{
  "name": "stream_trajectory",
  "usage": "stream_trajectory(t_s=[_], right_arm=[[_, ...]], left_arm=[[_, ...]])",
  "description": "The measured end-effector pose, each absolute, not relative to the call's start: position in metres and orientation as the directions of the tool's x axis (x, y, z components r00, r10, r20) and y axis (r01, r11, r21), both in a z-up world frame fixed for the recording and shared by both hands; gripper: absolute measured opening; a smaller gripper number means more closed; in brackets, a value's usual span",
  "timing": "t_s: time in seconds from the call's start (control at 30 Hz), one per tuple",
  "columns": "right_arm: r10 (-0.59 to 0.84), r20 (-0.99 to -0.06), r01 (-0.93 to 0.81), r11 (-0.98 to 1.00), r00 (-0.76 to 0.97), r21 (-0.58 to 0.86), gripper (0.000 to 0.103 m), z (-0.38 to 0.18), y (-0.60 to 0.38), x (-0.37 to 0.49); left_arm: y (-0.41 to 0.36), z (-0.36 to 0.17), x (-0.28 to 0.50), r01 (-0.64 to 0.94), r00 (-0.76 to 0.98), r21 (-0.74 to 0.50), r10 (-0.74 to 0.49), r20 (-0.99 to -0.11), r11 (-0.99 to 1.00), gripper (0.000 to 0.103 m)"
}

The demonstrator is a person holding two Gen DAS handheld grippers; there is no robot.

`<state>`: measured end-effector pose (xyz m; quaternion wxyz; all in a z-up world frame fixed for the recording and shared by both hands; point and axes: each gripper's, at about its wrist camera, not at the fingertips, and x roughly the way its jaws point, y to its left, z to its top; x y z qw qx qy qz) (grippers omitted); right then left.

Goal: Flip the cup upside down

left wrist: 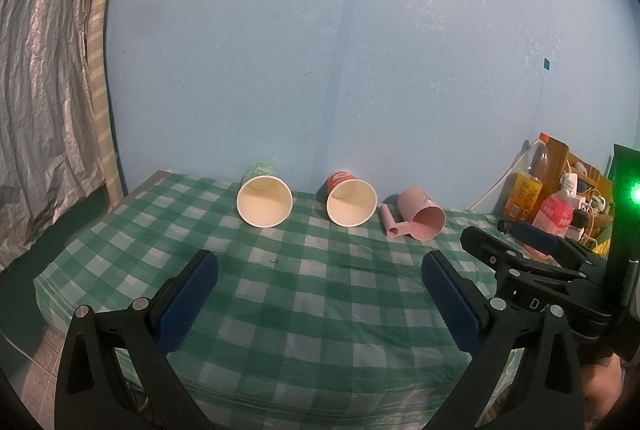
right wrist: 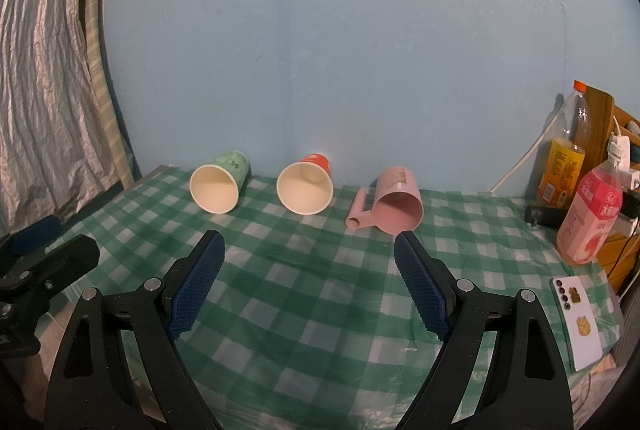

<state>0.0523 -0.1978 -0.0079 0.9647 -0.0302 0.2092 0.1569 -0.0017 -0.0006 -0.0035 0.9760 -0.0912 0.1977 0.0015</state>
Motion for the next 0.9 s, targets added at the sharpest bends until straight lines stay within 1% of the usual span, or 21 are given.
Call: stream_trajectory(t_s=[0.9], right_arm=[[0.290, -0.417, -0.316, 0.949, 0.861, 0.007, 0.086, -0.0095, -0.1961, 0.0531]], left_arm=[[-0.0064, -0.0022, -0.0026, -0.037, 0.922, -0.179, -0.035, -0.385, 0.983, 0.103]])
